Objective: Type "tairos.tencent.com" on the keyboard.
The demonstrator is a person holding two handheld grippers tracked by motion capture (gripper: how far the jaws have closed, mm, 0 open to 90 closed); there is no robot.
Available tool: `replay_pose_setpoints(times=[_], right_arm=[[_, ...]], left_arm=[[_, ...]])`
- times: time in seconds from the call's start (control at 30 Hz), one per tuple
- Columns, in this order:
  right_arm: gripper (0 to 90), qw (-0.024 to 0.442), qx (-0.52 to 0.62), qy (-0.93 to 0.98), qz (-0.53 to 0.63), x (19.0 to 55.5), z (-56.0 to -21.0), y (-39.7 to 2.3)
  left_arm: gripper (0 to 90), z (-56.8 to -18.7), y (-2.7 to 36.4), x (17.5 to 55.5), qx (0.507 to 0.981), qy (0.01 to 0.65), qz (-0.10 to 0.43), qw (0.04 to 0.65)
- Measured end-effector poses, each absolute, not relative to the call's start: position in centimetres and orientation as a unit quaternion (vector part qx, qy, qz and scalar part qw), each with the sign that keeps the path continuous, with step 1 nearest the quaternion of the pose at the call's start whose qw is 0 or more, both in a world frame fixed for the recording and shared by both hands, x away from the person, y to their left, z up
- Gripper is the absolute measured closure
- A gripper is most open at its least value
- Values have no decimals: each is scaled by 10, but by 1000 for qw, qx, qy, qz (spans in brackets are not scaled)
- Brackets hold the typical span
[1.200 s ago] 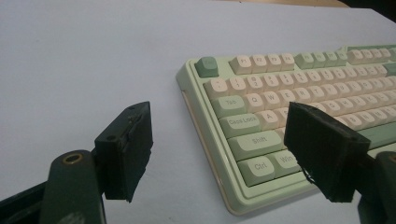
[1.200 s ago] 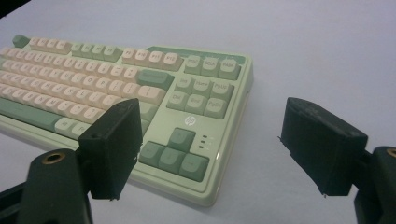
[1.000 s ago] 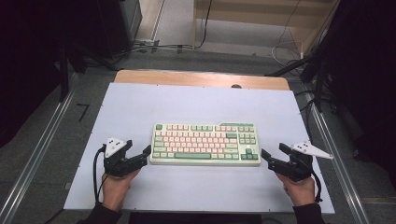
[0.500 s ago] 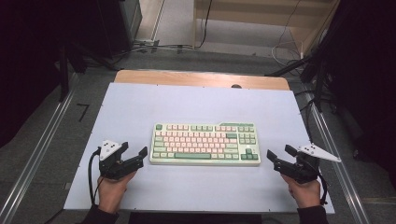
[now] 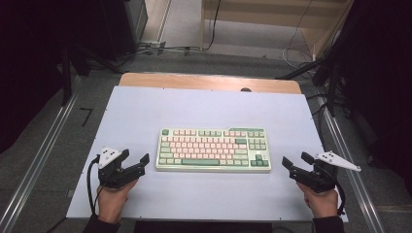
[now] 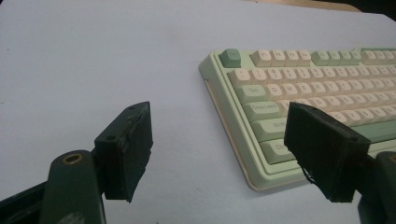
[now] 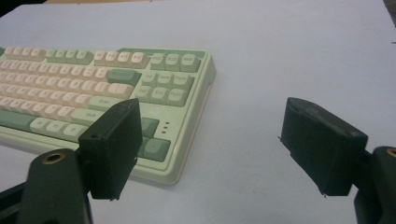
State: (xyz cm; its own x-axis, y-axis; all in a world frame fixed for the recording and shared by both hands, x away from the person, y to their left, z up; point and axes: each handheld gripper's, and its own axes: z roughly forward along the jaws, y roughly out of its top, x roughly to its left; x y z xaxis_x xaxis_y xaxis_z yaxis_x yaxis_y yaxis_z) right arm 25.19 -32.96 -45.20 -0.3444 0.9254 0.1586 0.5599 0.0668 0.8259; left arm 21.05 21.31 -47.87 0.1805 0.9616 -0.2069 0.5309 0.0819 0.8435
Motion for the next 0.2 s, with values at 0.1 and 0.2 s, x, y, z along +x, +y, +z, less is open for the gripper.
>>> replay_pose_setpoints(times=[0.1,0.2], right_arm=[[186,214,535,695,430,251,-452,-333],[186,217,536,691,434,251,-451,-336]], left_arm=[[246,-479,215,209,630,592,245,438],[245,-480,215,210,630,593,243,438]])
